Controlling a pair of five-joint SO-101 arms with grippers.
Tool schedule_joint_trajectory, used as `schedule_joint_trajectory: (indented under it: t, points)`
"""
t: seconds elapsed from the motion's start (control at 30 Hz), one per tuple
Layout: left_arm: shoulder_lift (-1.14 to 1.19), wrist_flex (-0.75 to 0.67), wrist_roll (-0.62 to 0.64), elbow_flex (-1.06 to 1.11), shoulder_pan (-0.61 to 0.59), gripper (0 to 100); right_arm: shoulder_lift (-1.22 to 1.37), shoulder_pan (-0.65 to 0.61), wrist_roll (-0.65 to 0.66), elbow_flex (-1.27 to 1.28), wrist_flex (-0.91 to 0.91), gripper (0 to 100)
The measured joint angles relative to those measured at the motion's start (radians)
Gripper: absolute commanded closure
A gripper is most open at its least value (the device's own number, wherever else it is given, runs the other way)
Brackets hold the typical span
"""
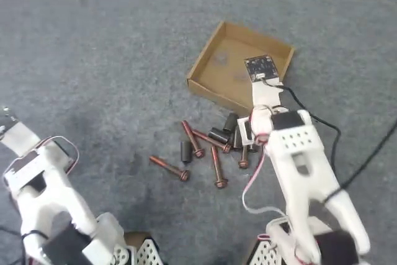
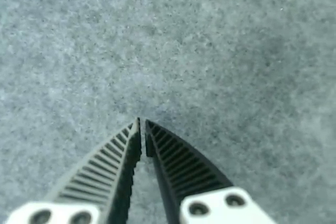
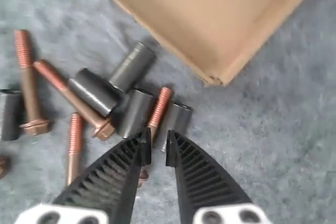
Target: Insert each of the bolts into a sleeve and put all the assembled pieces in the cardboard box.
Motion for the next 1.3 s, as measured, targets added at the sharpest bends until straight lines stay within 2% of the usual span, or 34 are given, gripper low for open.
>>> schedule_joint_trajectory:
  t: [0.37, 0.63, 1.03, 1.3]
  points:
    - [0.000, 0.000, 0.000, 0.000, 0.000, 99, 0.127, 0.012, -0.009, -0.055, 0.017, 90.7]
    - [0.000, 0.000, 0.000, 0.000, 0.000, 99, 0.127, 0.009, -0.009, 0.002, -0.074, 90.7]
    - [0.000, 0.000, 0.000, 0.000, 0.000, 98, 0.328, 0.015, -0.009, -0.021, -0.101, 90.6]
    - [0.000, 0.000, 0.000, 0.000, 0.000, 98, 0.364, 0.017, 0.020, -0.044, -0.101, 90.6]
